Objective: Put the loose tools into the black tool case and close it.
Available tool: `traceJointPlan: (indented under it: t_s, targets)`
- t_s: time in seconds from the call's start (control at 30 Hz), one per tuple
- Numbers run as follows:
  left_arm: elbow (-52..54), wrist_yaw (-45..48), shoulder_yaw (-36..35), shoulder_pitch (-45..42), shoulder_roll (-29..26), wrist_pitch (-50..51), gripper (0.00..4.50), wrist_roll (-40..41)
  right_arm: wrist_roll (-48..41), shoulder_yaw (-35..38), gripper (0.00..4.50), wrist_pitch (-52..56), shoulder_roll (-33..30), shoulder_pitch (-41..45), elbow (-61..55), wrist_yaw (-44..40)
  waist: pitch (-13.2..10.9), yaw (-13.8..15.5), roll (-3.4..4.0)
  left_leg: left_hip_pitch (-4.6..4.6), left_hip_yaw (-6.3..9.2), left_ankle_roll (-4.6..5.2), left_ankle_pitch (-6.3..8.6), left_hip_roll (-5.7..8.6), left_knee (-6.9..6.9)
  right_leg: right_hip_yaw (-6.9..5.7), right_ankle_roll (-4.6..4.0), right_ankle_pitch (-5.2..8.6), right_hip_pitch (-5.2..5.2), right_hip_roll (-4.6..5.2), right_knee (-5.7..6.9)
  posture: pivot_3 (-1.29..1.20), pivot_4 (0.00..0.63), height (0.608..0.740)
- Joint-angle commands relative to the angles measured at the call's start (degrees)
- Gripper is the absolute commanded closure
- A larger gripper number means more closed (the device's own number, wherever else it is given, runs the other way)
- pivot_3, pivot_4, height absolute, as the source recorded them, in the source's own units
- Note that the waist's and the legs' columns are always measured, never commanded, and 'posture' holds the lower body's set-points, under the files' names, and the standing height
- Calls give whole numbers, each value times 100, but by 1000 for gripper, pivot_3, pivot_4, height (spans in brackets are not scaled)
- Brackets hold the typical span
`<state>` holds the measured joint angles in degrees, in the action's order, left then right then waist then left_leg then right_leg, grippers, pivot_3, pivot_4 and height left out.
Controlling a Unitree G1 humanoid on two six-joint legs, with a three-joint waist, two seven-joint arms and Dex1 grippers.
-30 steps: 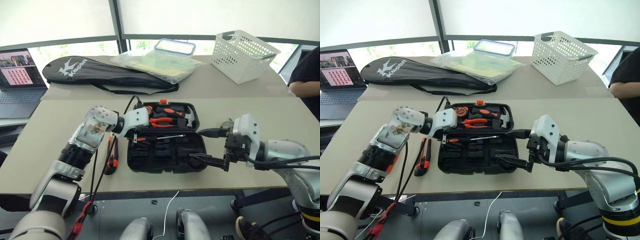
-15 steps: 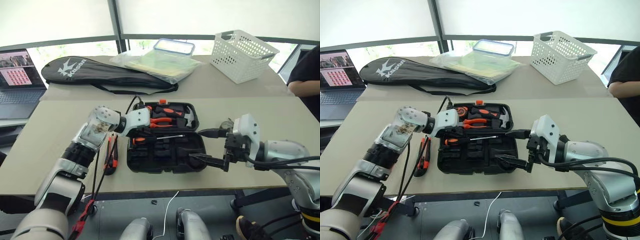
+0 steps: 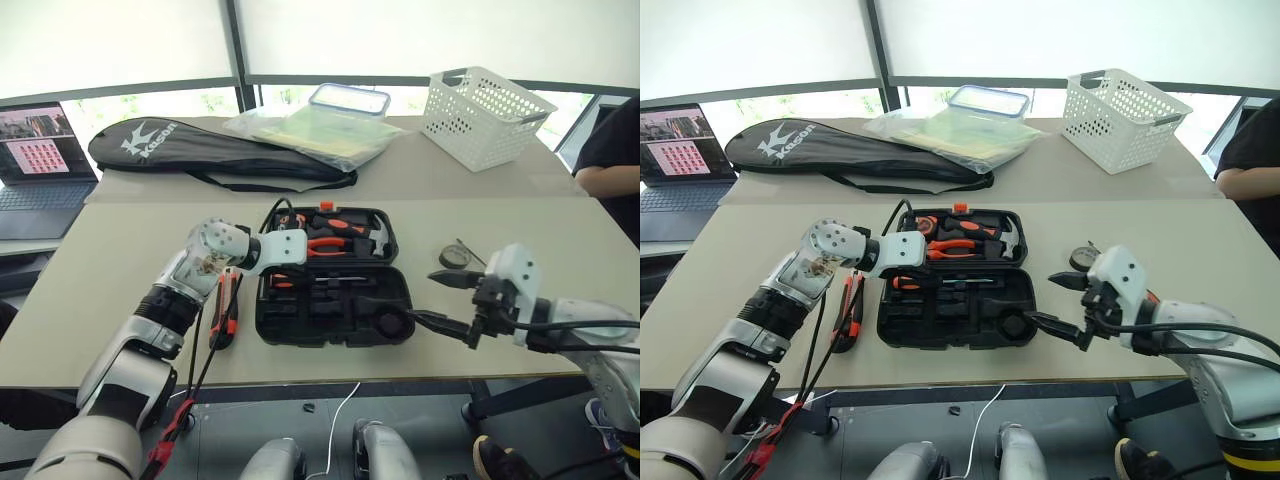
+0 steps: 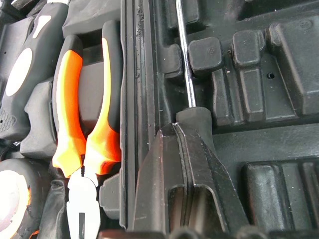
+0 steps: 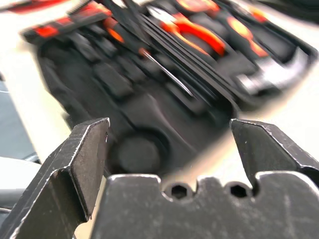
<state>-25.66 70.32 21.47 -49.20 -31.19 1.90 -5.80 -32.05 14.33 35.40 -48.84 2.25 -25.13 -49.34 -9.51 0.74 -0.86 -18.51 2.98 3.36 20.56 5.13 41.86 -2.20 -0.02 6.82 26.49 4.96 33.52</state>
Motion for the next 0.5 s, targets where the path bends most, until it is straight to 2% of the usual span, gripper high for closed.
traceJointPlan:
  t_s: [0.03,0.1,0.17,0.2,0.27,0.37,0.5]
  targets:
    - [520,390,-376,20,-139,570,4453,537,67,644,0,-155,-128,-261,65,24,-1,-16,0,0,-1,0,0,0,-2,0,1,0,1,-3,1,0,150,740]
    - [1032,591,-894,-84,-312,1450,4453,1218,120,1111,0,-181,-194,-550,323,-22,-3,-7,-3,-1,-3,0,0,-1,-4,0,4,3,5,-9,2,0,150,740]
    - [1690,1027,-1485,-98,-679,2580,3955,2195,117,1582,0,-128,-287,-830,610,-129,-3,-12,-3,-15,-2,0,0,0,-2,-1,4,3,17,-10,15,0,150,740]
    - [2013,1226,-1713,-37,-903,3040,3850,2610,97,1757,0,-110,-322,-927,747,-201,-3,-19,-3,-18,-8,0,0,1,-1,1,5,2,25,-9,16,0,150,740]
    - [2510,1366,-1981,136,-1238,3675,3148,3114,88,1915,0,-86,-364,-954,1017,-227,-3,-47,-2,-34,-8,0,0,-1,-2,1,4,3,44,-13,34,0,150,740]
    - [3088,1209,-2285,535,-1475,3983,2219,3503,310,1738,0,-291,-486,-691,1590,-231,1,-76,5,-29,-13,-2,-1,-1,-4,10,2,4,48,-10,34,0,150,740]
    - [3765,1103,-2463,982,-1644,4283,806,3946,653,1183,0,-485,-561,140,2573,-147,-8,-75,4,24,-12,-2,1,1,-9,12,9,8,-16,-3,-2,0,150,740]
